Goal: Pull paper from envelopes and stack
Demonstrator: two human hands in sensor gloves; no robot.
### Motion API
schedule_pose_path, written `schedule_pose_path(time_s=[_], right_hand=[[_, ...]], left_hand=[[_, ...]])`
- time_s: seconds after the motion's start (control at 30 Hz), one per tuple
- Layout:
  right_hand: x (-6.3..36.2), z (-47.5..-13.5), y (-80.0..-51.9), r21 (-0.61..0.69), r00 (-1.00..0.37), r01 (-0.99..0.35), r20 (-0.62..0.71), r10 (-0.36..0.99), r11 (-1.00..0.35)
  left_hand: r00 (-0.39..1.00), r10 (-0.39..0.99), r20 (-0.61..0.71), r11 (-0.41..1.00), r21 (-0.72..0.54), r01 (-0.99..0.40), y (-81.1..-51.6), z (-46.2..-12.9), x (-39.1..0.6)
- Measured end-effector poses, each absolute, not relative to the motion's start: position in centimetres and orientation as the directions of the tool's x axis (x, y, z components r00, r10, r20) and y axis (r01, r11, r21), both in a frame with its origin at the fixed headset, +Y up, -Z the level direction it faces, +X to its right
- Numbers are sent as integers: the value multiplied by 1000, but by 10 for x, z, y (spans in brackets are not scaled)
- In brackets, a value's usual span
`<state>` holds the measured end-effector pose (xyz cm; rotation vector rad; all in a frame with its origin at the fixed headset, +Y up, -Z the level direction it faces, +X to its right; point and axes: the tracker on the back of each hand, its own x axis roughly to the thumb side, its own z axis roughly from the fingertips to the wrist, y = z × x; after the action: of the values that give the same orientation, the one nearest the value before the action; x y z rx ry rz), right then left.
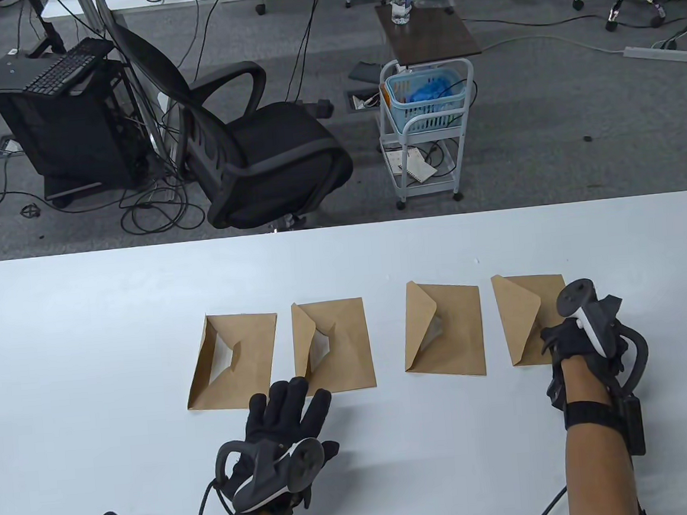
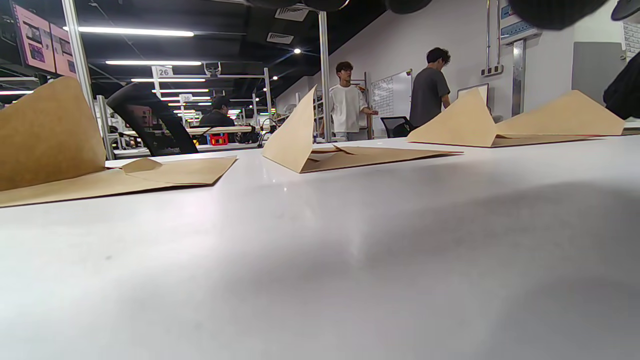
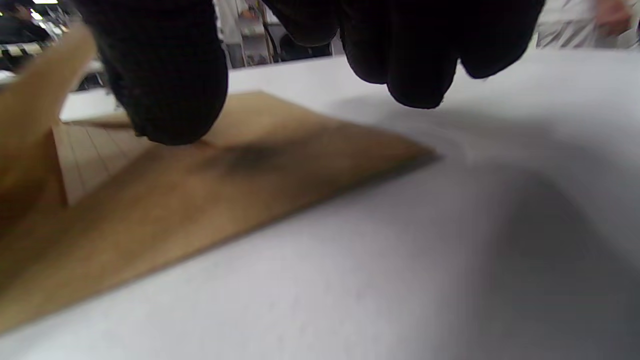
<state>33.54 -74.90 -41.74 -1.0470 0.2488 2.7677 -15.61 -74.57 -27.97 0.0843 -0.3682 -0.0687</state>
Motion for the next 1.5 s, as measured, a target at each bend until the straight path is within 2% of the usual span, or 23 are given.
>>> schedule_pose_path(time_s=[0.07,0.13,0.2,0.43,0.73,1.2,1.3,1.37,1.5], right_hand=[[338,-421,-758,185,-725,-253,-686,59,-950],[339,-424,-757,121,-697,-270,-709,107,-955],[339,-425,-754,155,-690,-254,-721,67,-955],[351,-425,-760,123,-646,-372,-746,161,-920],[353,-421,-765,67,-641,-415,-730,239,-907],[350,-405,-761,-63,-663,-242,-718,212,-968],[354,-398,-755,-133,-649,-269,-707,281,-954],[359,-391,-750,-136,-646,-345,-683,340,-929],[364,-374,-737,-229,-617,-467,-608,500,-854]], left_hand=[[929,-94,358,994,93,65,-746,-279,-155],[928,-103,359,993,97,72,-746,-279,-155],[927,-98,362,993,93,68,-746,-279,-154],[925,-100,366,993,91,72,-746,-279,-153],[926,-104,363,992,103,72,-744,-278,-152],[928,-105,357,992,108,71,-744,-279,-154],[928,-101,360,992,109,65,-743,-278,-154],[926,-104,363,992,110,68,-744,-278,-154],[925,-88,371,993,103,53,-743,-277,-154]])
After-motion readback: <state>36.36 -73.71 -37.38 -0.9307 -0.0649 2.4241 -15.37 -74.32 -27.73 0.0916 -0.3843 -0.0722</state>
